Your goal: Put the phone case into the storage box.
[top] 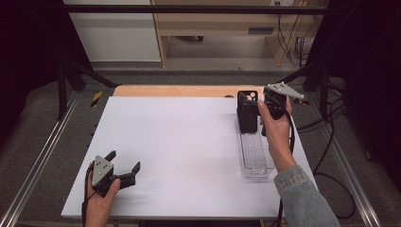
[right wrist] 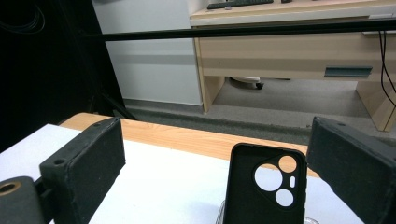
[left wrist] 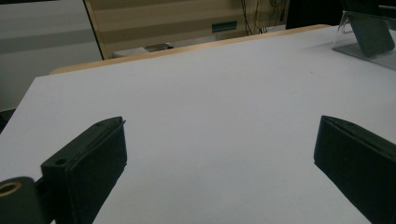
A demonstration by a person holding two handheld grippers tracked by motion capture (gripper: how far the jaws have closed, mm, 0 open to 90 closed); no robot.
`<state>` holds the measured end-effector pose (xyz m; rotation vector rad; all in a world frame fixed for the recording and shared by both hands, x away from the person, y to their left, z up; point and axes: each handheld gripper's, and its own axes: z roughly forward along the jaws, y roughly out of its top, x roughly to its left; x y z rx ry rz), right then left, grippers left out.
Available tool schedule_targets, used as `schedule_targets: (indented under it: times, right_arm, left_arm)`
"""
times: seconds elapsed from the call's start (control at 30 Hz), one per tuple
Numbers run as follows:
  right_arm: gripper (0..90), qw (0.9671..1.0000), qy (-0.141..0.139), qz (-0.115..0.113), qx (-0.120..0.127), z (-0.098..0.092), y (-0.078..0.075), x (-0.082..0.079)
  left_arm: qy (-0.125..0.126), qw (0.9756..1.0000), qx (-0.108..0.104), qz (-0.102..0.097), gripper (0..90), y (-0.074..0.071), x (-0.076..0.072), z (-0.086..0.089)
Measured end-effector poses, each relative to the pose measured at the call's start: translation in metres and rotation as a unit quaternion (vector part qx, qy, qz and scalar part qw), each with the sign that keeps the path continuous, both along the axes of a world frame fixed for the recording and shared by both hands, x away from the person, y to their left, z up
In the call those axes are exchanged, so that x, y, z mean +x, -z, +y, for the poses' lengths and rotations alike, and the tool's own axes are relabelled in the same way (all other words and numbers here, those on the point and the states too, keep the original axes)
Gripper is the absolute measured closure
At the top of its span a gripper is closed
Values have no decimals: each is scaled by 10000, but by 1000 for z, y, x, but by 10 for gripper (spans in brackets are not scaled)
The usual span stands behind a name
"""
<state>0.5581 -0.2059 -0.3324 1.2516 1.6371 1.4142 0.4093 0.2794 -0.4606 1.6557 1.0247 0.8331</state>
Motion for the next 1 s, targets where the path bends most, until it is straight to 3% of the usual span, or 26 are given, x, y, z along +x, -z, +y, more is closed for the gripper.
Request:
schedule_targets:
  times: [0.67,1.0]
  right_arm:
    - [33,9998,-182,-113,11,-8,-7,-23]
    - [30,9995,-254,-186,-2,-17,-12,-34]
  left_arm:
    - [50,9999,-115,-79,21,-2,0,14]
    - [207,9997,-93,-69,21,-3,0,16]
